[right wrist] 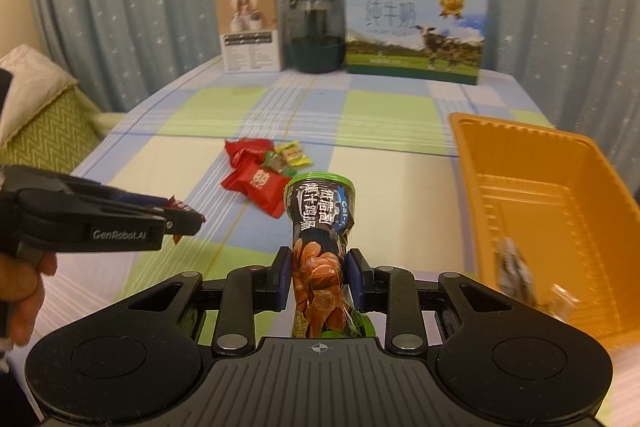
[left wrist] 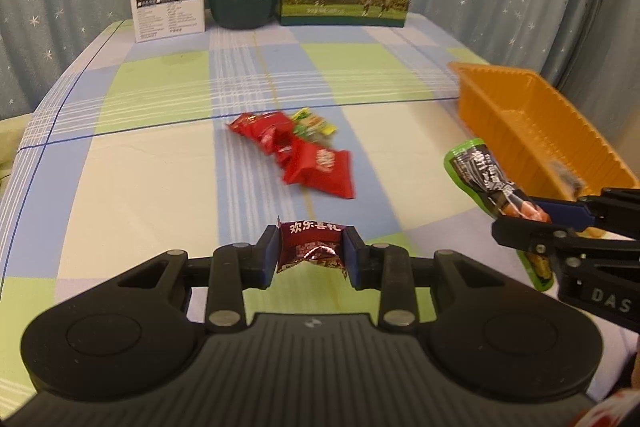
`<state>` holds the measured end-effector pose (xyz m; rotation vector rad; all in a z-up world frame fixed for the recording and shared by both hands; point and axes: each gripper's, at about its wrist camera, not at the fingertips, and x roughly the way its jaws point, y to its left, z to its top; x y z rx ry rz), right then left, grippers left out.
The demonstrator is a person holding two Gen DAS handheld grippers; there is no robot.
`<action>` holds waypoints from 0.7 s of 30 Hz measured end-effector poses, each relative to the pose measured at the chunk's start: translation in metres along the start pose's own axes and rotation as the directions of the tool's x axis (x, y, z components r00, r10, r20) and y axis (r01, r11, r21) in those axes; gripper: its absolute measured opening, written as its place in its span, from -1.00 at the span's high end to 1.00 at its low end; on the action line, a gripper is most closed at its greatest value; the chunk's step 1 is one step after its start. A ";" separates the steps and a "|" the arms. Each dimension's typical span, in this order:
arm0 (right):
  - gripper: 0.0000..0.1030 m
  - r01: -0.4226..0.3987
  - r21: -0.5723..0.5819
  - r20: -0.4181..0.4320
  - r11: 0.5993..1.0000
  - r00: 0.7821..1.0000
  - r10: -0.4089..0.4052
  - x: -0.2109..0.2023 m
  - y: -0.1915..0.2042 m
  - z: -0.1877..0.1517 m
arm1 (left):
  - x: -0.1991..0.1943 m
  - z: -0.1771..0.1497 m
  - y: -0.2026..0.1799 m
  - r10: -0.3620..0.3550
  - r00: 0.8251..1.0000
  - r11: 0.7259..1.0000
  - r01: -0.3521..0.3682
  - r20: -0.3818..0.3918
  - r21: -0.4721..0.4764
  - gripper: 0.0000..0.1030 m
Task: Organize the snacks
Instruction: 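Carry the dark red candy with the left tool while the right tool carries the green packet to the tray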
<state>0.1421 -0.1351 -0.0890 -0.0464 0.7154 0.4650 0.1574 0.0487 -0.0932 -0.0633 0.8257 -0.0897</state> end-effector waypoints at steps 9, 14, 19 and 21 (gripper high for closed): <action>0.42 0.073 0.081 0.045 0.994 0.996 -0.077 -0.050 -0.027 0.005 | -0.026 0.006 -0.045 -0.069 0.997 0.998 0.069 0.016 0.016 0.41; 0.42 0.122 0.131 0.064 0.984 0.989 -0.131 -0.075 -0.052 0.004 | -0.034 0.012 -0.076 -0.114 0.993 0.993 0.113 0.027 0.044 0.41; 0.42 0.172 0.181 0.069 0.968 0.980 -0.187 -0.095 -0.082 0.002 | -0.036 0.020 -0.106 -0.159 0.987 0.984 0.156 0.031 0.083 0.41; 0.42 0.189 0.200 0.072 0.961 0.976 -0.207 -0.102 -0.094 0.001 | -0.035 0.023 -0.118 -0.174 0.984 0.981 0.170 0.029 0.098 0.41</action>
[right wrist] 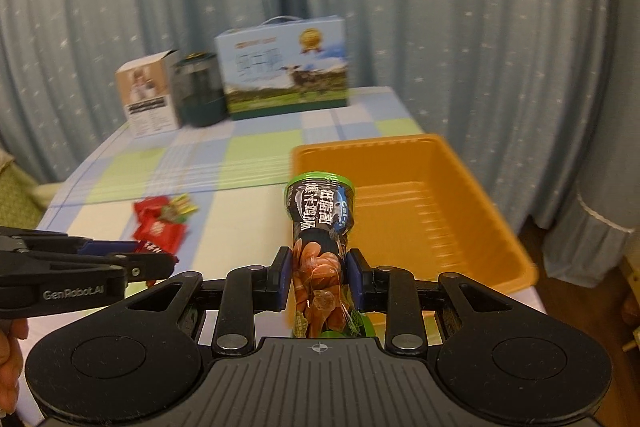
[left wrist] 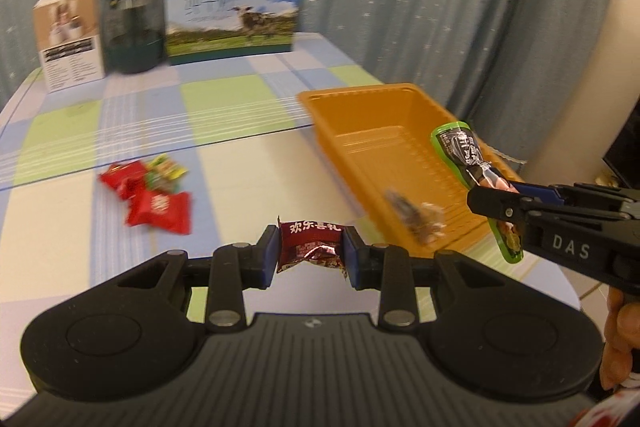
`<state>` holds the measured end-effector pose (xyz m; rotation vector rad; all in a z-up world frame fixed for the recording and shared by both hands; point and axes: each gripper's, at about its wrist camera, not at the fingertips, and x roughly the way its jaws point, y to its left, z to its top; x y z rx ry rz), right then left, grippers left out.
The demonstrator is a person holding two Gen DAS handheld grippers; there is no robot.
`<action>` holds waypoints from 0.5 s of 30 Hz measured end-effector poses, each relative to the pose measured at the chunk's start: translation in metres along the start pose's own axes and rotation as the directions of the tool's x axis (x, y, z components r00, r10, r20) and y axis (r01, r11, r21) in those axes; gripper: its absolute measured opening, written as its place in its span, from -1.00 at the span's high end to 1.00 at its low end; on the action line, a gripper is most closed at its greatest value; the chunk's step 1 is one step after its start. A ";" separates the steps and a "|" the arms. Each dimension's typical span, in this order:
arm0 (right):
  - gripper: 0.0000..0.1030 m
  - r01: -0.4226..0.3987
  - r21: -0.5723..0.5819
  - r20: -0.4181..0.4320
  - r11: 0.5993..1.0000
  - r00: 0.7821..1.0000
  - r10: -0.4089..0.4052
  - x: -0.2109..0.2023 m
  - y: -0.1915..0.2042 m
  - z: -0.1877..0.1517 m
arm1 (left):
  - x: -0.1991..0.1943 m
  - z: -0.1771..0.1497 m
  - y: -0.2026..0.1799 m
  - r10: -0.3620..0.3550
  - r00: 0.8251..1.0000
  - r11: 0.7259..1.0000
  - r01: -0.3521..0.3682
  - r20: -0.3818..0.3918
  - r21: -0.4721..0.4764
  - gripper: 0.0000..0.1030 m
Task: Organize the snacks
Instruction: 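Carry the dark red candy with the left tool while the right tool carries the green packet to the tray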
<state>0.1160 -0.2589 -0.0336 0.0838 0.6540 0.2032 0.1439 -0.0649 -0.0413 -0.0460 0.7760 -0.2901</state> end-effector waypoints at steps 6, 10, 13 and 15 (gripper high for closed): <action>0.42 0.043 0.042 0.006 0.998 0.999 -0.043 -0.006 -0.033 0.002 | 0.015 0.006 -0.027 -0.038 0.999 0.999 0.039 -0.014 0.035 0.41; 0.42 0.053 0.061 0.003 0.997 0.999 -0.053 -0.006 -0.046 0.001 | 0.031 0.007 -0.041 -0.063 0.997 0.995 0.066 -0.039 0.075 0.41; 0.42 0.059 0.069 -0.004 0.996 0.998 -0.059 -0.004 -0.052 0.000 | 0.043 0.008 -0.049 -0.075 0.996 0.992 0.080 -0.058 0.095 0.41; 0.42 0.058 0.086 -0.011 0.995 0.998 -0.057 -0.002 -0.058 0.000 | 0.049 0.008 -0.054 -0.081 0.995 0.991 0.087 -0.065 0.102 0.41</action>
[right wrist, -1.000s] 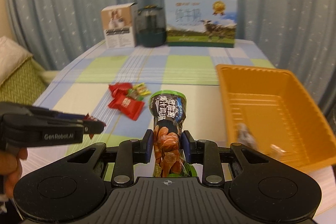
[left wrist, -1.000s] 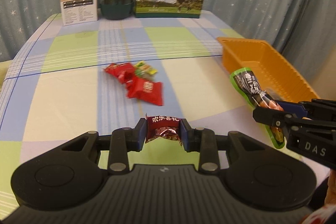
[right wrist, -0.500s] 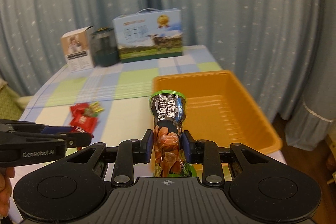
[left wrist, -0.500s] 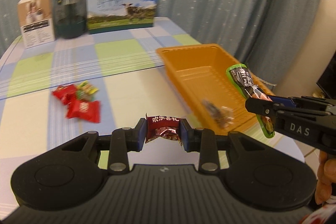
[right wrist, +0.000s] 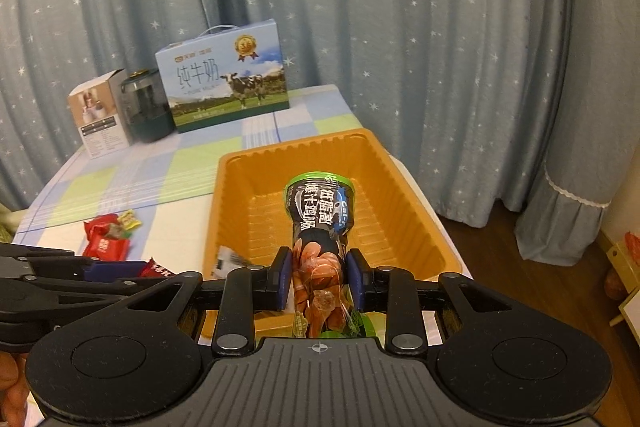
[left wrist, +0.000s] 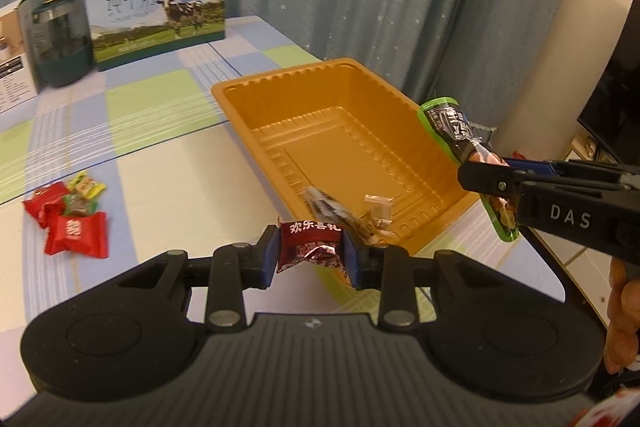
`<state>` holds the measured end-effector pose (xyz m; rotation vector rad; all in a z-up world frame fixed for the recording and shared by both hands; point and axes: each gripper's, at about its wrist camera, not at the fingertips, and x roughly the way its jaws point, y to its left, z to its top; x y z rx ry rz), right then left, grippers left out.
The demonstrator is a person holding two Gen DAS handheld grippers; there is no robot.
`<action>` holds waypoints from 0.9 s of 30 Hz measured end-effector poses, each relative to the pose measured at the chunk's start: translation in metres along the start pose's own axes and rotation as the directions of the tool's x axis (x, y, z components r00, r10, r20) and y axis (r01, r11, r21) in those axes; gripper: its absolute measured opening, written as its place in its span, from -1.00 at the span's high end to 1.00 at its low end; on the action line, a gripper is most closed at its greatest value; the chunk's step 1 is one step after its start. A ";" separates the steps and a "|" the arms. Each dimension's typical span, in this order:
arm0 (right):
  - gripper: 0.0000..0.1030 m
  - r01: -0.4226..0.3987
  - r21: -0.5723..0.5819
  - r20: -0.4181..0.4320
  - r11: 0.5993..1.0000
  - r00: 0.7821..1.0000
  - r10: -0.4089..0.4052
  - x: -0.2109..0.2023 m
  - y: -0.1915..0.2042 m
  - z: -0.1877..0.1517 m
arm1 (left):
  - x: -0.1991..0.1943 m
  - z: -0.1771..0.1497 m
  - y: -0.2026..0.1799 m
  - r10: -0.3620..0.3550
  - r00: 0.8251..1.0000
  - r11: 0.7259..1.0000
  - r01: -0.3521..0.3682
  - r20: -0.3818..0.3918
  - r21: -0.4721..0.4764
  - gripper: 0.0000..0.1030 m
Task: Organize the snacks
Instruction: 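Carry the dark red candy with the left tool while the right tool carries the green packet to the tray, then open the left tool releasing the red candy while the right tool drops the green packet into the tray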
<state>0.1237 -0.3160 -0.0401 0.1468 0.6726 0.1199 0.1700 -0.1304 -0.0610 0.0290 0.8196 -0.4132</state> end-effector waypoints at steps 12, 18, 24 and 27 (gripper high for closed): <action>0.42 0.016 0.008 -0.025 1.000 1.000 -0.016 0.019 -0.018 0.014 | 0.036 0.009 -0.020 -0.045 0.998 0.996 0.049 -0.045 0.072 0.41; 0.42 0.024 0.026 -0.025 0.999 0.999 -0.024 0.026 -0.023 0.016 | 0.053 0.018 -0.019 -0.041 0.998 0.994 0.046 -0.048 0.096 0.41; 0.42 0.028 0.037 -0.033 0.999 0.999 -0.027 0.034 -0.028 0.018 | 0.068 0.029 -0.019 -0.037 0.998 0.994 0.041 -0.041 0.106 0.39; 0.42 0.028 0.043 -0.034 0.999 0.999 -0.026 0.036 -0.029 0.019 | 0.070 0.034 -0.018 -0.032 0.999 0.994 0.034 -0.024 0.104 0.33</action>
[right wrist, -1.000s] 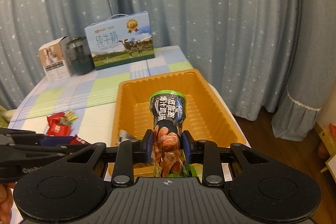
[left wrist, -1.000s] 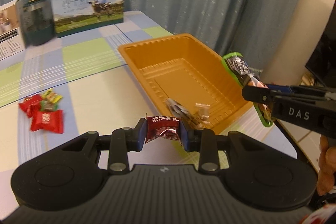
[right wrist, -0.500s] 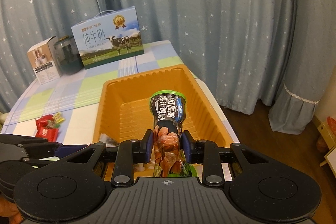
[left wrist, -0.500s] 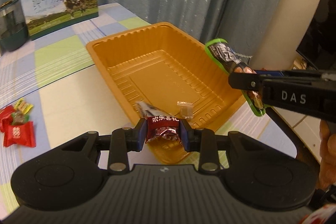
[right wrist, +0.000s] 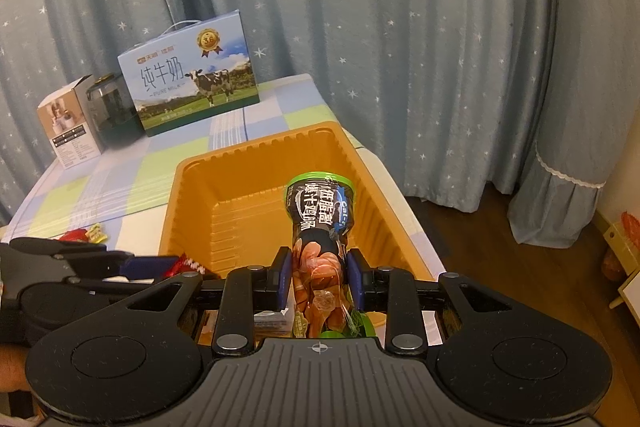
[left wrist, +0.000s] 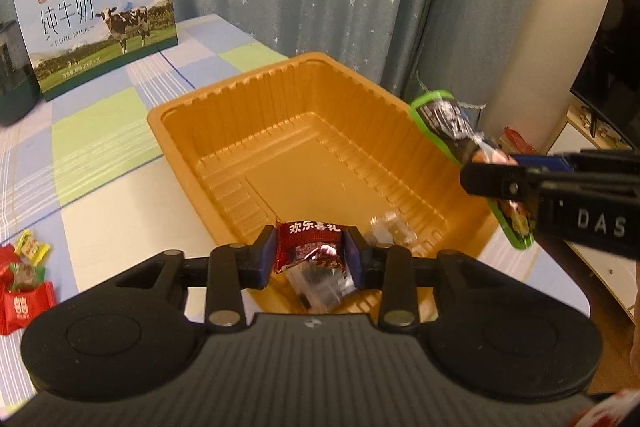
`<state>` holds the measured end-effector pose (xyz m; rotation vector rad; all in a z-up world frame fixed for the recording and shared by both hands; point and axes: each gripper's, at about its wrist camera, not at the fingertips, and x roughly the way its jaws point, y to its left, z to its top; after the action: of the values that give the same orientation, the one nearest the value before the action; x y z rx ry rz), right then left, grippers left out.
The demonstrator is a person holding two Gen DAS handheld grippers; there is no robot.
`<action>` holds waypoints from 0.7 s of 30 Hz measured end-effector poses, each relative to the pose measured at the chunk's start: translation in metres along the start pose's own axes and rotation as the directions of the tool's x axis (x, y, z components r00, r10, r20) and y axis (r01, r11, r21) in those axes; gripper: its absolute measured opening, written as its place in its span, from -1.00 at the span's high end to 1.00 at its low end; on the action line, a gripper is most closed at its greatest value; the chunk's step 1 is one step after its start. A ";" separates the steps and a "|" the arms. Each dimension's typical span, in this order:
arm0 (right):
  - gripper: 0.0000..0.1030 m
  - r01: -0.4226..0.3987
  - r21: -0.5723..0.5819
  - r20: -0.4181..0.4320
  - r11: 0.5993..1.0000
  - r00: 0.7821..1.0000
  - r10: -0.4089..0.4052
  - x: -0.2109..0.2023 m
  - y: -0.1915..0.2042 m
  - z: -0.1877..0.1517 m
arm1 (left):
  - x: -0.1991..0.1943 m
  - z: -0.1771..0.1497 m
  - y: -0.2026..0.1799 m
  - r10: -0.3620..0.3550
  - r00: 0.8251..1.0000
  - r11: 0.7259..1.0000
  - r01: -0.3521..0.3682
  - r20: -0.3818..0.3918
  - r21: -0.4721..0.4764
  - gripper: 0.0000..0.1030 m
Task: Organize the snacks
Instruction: 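Open the left tool releasing the red candy while the right tool drops the green packet into the tray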
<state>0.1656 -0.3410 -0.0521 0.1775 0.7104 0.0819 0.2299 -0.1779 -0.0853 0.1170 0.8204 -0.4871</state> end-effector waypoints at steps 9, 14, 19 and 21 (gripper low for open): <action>0.42 -0.015 0.007 -0.006 1.000 1.000 0.015 0.005 0.001 0.002 | -0.015 0.002 0.011 0.019 0.999 0.999 -0.017 0.043 -0.043 0.05; 0.42 -0.030 0.004 -0.011 1.000 0.999 0.030 0.010 0.005 0.006 | -0.030 -0.006 0.021 0.043 0.998 0.995 -0.039 0.050 -0.087 -0.01; 0.42 -0.051 0.001 -0.009 0.999 0.999 0.051 0.016 0.012 0.012 | -0.044 -0.015 0.030 0.056 0.997 0.991 -0.049 0.054 -0.127 -0.01; 0.42 -0.064 0.008 -0.008 0.998 0.998 0.064 0.019 0.014 0.015 | -0.049 -0.017 0.032 0.066 0.996 0.990 -0.058 0.057 -0.131 -0.01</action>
<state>0.1891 -0.3271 -0.0507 0.2075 0.7136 0.1415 0.2043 -0.1267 -0.0639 0.0083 0.7838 -0.3759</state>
